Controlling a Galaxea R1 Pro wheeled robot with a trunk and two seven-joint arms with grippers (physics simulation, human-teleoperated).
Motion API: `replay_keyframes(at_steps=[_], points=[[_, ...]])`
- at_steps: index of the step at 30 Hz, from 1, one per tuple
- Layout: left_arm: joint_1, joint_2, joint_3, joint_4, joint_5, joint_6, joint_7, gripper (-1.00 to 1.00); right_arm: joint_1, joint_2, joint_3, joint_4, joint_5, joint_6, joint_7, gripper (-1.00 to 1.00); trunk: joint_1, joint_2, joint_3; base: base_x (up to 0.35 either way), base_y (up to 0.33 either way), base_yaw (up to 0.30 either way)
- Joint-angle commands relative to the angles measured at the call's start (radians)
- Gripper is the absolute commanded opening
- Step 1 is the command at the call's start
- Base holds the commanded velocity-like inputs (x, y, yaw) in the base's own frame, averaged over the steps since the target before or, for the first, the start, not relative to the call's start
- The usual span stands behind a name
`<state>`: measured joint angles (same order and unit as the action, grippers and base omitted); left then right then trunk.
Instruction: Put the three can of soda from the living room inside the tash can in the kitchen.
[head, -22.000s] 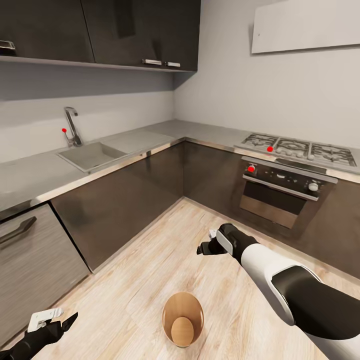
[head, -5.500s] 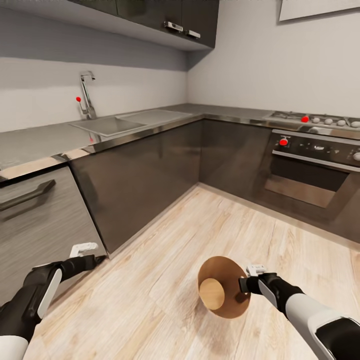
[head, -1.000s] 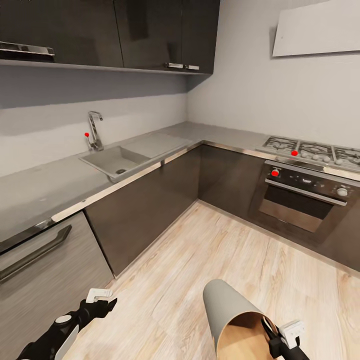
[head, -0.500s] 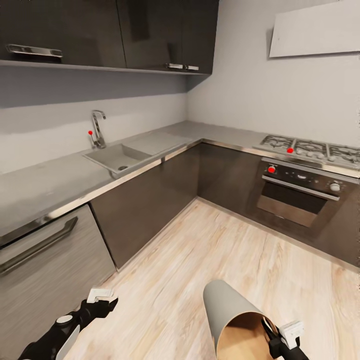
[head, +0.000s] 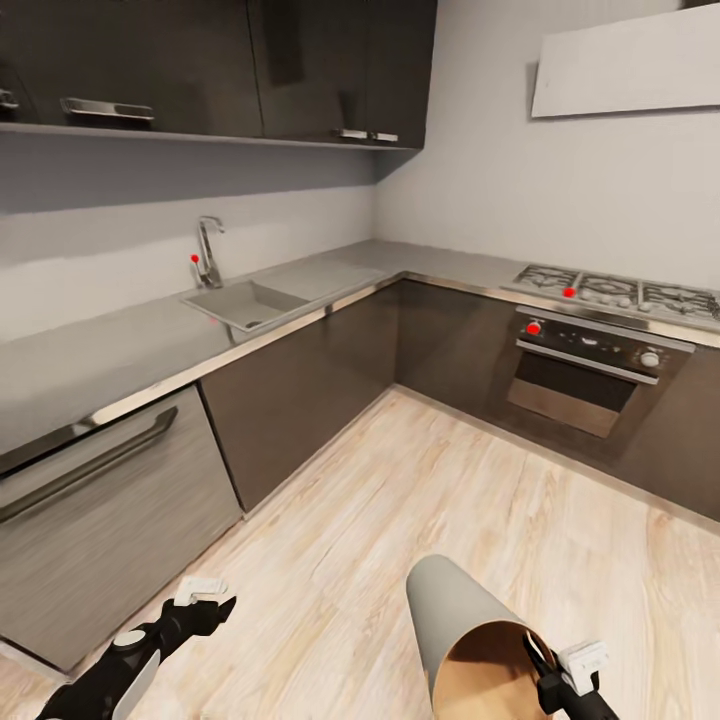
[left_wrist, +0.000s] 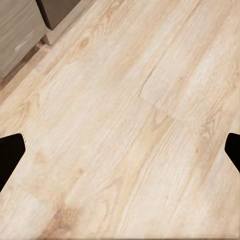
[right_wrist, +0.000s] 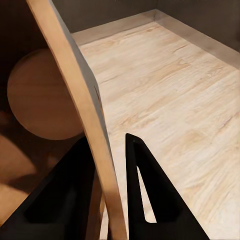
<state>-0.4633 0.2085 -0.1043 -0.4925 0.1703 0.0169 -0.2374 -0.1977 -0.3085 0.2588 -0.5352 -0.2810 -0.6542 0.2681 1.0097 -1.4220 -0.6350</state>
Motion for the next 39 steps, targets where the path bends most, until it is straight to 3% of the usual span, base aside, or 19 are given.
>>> replay_keyframes(at_steps=[1, 8, 20, 34, 39], points=[[0.0, 0.0, 0.0, 0.0, 0.0, 0.0, 0.001, 1.0, 0.0, 0.001, -0.002, -0.002, -0.007, 0.001, -0.001, -1.0, 0.0, 0.0, 0.0, -0.042, 0.0, 0.175], [0.0, -0.001, 0.0, 0.0, 0.0, 0.0, 0.002, 1.0, 0.0, 0.002, 0.005, 0.002, -0.003, 0.001, -0.06, -1.0, 0.0, 0.0, 0.002, -0.012, 0.0, 0.231], [0.0, -0.015, 0.0, 0.0, -0.002, -0.001, 0.004, 1.0, 0.0, 0.017, 0.007, 0.005, 0.005, 0.001, -0.067, -1.0, 0.0, 0.0, 0.003, -0.001, 0.0, 0.249], [0.0, -0.021, 0.0, 0.016, -0.002, -0.002, 0.004, 1.0, 0.0, 0.036, 0.005, 0.004, 0.005, 0.001, -0.069, -1.0, 0.0, 0.0, 0.0, 0.0, 0.0, 0.107], [0.0, -0.021, -0.001, 0.02, -0.002, -0.002, 0.004, 1.0, 0.0, 0.038, 0.01, 0.005, 0.007, 0.001, -0.099, -1.0, 0.0, 0.0, -0.004, 0.0, 0.0, 0.197]])
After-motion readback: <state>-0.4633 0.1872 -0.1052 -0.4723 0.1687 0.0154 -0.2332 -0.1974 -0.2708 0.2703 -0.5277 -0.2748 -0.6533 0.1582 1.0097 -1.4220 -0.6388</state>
